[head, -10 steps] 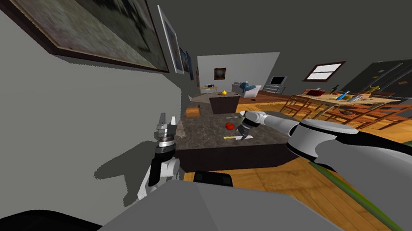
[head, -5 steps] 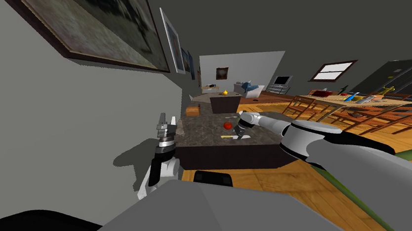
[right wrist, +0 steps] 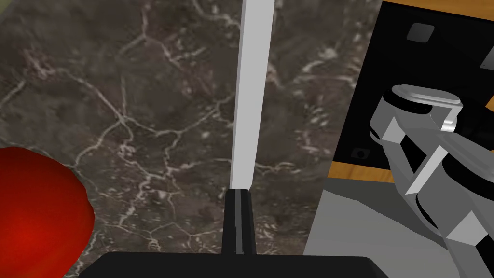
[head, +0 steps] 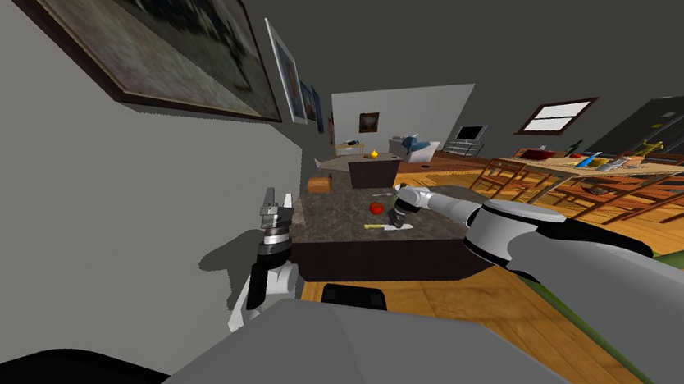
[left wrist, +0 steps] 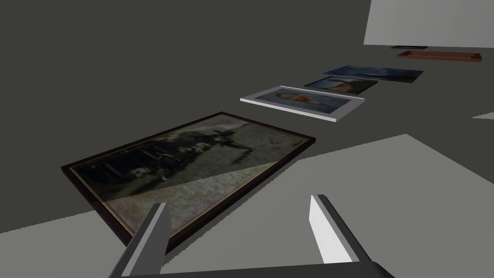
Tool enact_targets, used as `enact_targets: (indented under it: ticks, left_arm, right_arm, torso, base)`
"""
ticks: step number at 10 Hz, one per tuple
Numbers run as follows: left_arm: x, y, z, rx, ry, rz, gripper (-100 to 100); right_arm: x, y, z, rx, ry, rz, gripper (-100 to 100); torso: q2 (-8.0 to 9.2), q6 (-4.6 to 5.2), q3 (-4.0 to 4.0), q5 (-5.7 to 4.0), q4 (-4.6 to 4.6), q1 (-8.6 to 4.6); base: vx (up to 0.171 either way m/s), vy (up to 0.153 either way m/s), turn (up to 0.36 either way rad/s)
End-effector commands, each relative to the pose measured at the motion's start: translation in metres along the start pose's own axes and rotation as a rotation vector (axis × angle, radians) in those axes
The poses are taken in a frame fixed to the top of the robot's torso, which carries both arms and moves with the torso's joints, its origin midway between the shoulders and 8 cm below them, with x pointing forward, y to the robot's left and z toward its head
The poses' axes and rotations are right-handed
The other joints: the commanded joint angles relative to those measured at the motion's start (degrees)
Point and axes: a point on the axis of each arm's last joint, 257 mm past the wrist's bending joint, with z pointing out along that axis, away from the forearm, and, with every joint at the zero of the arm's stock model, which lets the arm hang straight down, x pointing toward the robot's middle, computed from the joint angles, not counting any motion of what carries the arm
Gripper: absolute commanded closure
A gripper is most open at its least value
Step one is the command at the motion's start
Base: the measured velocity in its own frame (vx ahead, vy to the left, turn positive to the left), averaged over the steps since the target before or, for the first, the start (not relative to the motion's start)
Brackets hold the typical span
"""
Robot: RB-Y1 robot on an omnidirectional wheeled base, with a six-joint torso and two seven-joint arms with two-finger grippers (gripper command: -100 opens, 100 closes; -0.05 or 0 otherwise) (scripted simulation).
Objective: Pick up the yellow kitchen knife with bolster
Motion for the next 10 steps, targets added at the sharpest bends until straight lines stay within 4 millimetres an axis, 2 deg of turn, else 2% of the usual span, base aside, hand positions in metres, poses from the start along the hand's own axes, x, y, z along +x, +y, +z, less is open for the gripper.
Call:
enact_targets:
  ticks: [1, 2, 3, 4, 5, 6, 7, 8, 9, 10]
  left_arm:
    - [0.0, 0.0, 0.0, 0.0, 0.0, 0.0, 0]
    - [0.0, 0.0, 0.0, 0.0, 0.0, 0.0, 0]
    - [0.0, 0.0, 0.0, 0.0, 0.0, 0.0, 0]
    - [0.0, 0.0, 0.0, 0.0, 0.0, 0.0, 0]
    - [0.0, 0.0, 0.0, 0.0, 0.0, 0.0, 0]
    - [0.0, 0.0, 0.0, 0.0, 0.0, 0.0, 0]
    - [0.0, 0.0, 0.0, 0.0, 0.0, 0.0, 0]
    - [0.0, 0.0, 0.0, 0.0, 0.0, 0.0, 0]
    - [0.0, 0.0, 0.0, 0.0, 0.0, 0.0, 0]
    - [0.0, 0.0, 0.0, 0.0, 0.0, 0.0, 0]
  right_arm:
    - [0.0, 0.0, 0.0, 0.0, 0.0, 0.0, 100]
    - [0.0, 0.0, 0.0, 0.0, 0.0, 0.0, 100]
    - [0.0, 0.0, 0.0, 0.0, 0.0, 0.0, 0]
    - [-0.002, -0.006, -0.013, 0.006, -0.004, 0.022, -100]
    - [-0.002, -0.008, -0.017, 0.009, -0.006, 0.029, -100]
    - [-0.001, -0.007, -0.013, 0.008, -0.005, 0.022, -100]
    - [-0.001, -0.007, -0.013, 0.007, -0.005, 0.024, 0]
    - [0.002, -0.005, -0.002, 0.013, -0.004, 0.025, -100]
    - [0.003, -0.003, 0.004, 0.016, -0.003, 0.025, -100]
    - [0.002, -0.004, -0.001, 0.012, -0.004, 0.026, -100]
  torso:
    - [0.0, 0.0, 0.0, 0.0, 0.0, 0.0]
    - [0.0, 0.0, 0.0, 0.0, 0.0, 0.01]
    - [-0.01, 0.0, 0.0, 0.0, 0.0, 0.01]
    - [-0.01, 0.0, 0.0, 0.0, 0.0, 0.01]
    - [0.06, -0.01, 0.04, 0.06, 0.02, 0.3]
    - [0.14, -0.03, 0.08, 0.12, 0.03, 0.54]
    - [0.1, -0.02, 0.06, 0.09, 0.03, 0.33]
    - [0.04, -0.01, 0.03, 0.04, 0.01, 0.13]
    - [0.01, -0.01, 0.0, 0.02, -0.01, 0.09]
    - [-0.02, -0.01, -0.02, 0.02, -0.01, 0.09]
  base:
    - [0.0, 0.0, 0.0]
    - [0.0, 0.0, 0.0]
    - [0.0, 0.0, 0.0]
    - [-0.025, 0.089, -0.018]
    - [-0.048, 0.149, -0.029]
    - [-0.023, 0.067, -0.012]
    - [-0.003, 0.012, 0.001]
    - [0.0, 0.016, 0.021]
    - [0.004, 0.021, 0.024]
    - [0.002, 0.009, 0.003]
